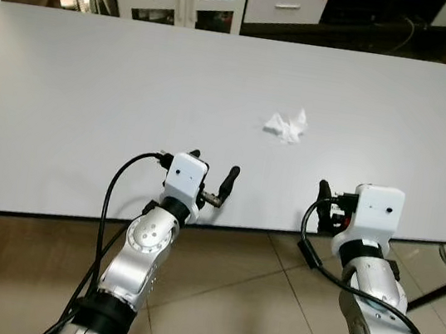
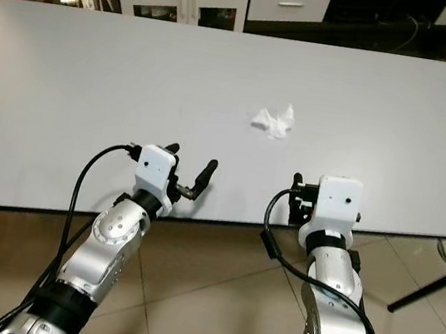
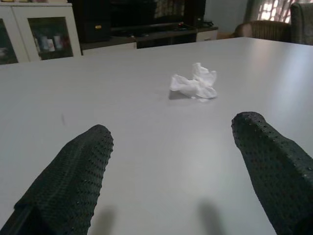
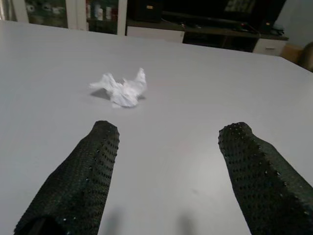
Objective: Picking trash to rubbish bin
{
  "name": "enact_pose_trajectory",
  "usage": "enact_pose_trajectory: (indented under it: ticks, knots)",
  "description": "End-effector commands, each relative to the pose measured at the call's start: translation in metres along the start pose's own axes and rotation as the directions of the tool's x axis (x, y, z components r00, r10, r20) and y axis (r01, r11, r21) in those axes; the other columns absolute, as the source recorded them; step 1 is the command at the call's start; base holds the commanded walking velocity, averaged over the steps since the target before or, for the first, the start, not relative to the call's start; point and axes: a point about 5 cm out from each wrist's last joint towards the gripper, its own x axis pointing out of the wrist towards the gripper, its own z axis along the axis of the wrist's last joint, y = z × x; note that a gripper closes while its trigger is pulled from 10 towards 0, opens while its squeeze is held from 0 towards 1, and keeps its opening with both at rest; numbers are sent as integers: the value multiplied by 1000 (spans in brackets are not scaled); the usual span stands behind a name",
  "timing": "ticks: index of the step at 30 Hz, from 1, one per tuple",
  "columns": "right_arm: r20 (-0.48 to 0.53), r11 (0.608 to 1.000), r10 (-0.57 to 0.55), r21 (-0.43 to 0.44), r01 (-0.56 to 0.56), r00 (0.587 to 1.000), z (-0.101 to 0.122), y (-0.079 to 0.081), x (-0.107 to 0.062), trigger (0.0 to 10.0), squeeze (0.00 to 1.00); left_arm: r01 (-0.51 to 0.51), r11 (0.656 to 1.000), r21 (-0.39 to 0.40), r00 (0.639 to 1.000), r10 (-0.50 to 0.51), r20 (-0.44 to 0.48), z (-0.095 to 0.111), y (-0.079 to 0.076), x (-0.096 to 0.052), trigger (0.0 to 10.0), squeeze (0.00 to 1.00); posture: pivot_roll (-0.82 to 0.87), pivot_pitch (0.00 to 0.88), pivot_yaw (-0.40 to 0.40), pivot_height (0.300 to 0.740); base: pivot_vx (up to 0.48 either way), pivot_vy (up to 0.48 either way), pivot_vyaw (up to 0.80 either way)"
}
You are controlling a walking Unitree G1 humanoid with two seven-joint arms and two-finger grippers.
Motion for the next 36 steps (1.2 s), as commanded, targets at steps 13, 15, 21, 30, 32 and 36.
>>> enact_pose_trajectory:
  ticks: [13, 15, 21, 30, 32, 36]
  knots:
    - [11, 1000, -18, 1, 18, 1000, 2, -1, -5, 10000, 0, 29, 999, 25, 999, -29, -19, -3, -4, -1, 10000, 0, -125, 88, -13, 740, 308, -190, 0]
    - [10, 1000, -17, -2, 17, 1000, 2, -1, -5, 10000, 0, 27, 999, 29, 999, -27, -27, -4, -3, -1, 10000, 0, -126, 89, -13, 740, 120, -414, 0]
    - [9, 1000, -15, -4, 15, 1000, 2, 0, -6, 10000, 0, 24, 999, 25, 999, -24, -28, -4, -3, -1, 10000, 0, -123, 91, -12, 740, 0, -422, 0]
    - [10, 1000, -12, -4, 12, 1000, 1, 1, -6, 10000, 0, 29, 1000, 7, 999, -29, -18, -3, -2, -2, 10000, 0, -119, 88, -10, 740, 0, -98, 0]
    - [9, 1000, -12, -4, 12, 1000, 1, 1, -5, 10000, 0, 28, 1000, 8, 999, -28, -19, -3, -2, -2, 10000, 0, -117, 86, -8, 740, 0, 0, 0]
    - [9, 1000, -10, -3, 10, 1000, 1, 3, -5, 10000, 0, 27, 999, 31, 999, -26, -31, -5, 0, -2, 10000, 0, -115, 84, -6, 740, 0, -152, 0]
